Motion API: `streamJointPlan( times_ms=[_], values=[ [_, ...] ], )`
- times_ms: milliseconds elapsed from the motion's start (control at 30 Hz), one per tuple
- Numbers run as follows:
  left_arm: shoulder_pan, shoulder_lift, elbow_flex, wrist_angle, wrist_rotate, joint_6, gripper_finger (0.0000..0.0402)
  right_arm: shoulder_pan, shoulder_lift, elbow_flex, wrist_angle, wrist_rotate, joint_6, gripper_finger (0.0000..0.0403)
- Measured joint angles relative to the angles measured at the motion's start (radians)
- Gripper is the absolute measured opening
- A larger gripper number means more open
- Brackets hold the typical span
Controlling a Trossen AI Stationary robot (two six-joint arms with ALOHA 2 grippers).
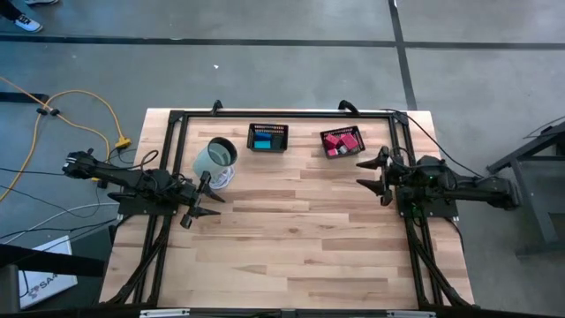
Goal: Pick & Place Office items
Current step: Return to Home Position
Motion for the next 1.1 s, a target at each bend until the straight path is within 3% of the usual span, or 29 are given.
streamJointPlan(
  times_ms=[400,900,1100],
  values=[
    [0.000,0.000,0.000,0.000,0.000,0.000,0.0180,0.000,-0.104,-0.124,0.152,-0.030,0.011,0.0248],
    [0.000,0.000,0.000,0.000,0.000,0.000,0.0180,0.000,-0.104,-0.130,0.095,-0.032,0.027,0.0248],
    [0.000,0.000,0.000,0.000,0.000,0.000,0.0180,0.000,-0.104,-0.131,0.044,-0.086,-0.003,0.0248]
  ],
)
